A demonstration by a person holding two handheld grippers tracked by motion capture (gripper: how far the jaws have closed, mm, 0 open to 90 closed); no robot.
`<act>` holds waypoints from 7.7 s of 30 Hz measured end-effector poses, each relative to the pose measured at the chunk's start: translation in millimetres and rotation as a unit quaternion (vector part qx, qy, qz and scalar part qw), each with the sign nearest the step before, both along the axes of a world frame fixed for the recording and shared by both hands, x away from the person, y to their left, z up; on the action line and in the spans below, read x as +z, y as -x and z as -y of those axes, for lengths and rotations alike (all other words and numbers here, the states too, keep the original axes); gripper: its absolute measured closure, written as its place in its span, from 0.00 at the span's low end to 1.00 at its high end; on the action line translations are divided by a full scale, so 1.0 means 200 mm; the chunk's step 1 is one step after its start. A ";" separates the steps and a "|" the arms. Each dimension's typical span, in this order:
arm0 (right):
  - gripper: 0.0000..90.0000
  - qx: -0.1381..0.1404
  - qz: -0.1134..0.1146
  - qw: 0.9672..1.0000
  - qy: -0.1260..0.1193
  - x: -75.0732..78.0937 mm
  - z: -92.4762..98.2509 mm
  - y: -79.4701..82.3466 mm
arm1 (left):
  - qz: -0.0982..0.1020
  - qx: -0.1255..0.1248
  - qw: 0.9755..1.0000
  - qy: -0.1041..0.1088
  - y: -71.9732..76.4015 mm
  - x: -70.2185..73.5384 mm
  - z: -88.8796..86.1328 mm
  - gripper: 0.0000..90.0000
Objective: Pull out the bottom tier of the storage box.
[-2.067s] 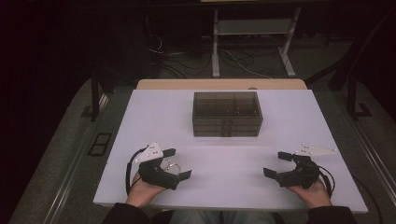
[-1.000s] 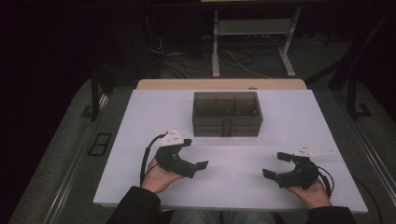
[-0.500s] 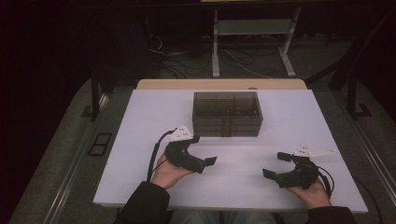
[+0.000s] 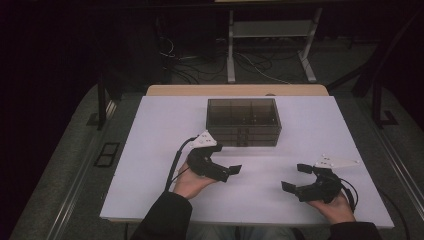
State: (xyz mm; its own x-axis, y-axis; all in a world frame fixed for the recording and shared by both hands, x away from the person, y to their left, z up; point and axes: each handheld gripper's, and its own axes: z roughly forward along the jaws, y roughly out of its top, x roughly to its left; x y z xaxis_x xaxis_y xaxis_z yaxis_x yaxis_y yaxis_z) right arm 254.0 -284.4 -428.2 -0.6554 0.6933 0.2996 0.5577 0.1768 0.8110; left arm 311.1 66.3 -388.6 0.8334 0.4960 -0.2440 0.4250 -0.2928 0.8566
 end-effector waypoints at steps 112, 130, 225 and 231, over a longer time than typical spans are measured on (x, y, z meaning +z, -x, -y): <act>0.00 0.015 0.003 1.000 0.000 0.00 -0.01 0.00 | -0.257 0.257 0.905 0.222 -0.21 -0.43 0.18 0.36; 0.00 0.017 0.001 1.000 0.001 0.00 -0.02 0.00 | -0.266 0.285 0.896 0.213 -0.25 -0.46 0.16 0.66; 0.00 0.020 0.007 1.000 0.004 0.00 -0.01 0.00 | -0.307 0.278 0.882 0.226 -0.17 -0.49 0.16 0.79; 0.00 0.019 0.006 1.000 0.005 0.00 -0.01 0.00 | -0.297 0.248 0.899 0.205 -0.17 -0.47 0.16 0.67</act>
State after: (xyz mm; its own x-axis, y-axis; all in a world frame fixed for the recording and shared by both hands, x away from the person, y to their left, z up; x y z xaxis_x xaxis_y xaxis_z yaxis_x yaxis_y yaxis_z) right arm 253.9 -282.4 -427.5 -0.6847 0.6709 0.2846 0.5405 0.2054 0.8159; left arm 344.2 34.3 -481.8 0.1973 0.5380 -0.8195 0.8343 0.3469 0.4286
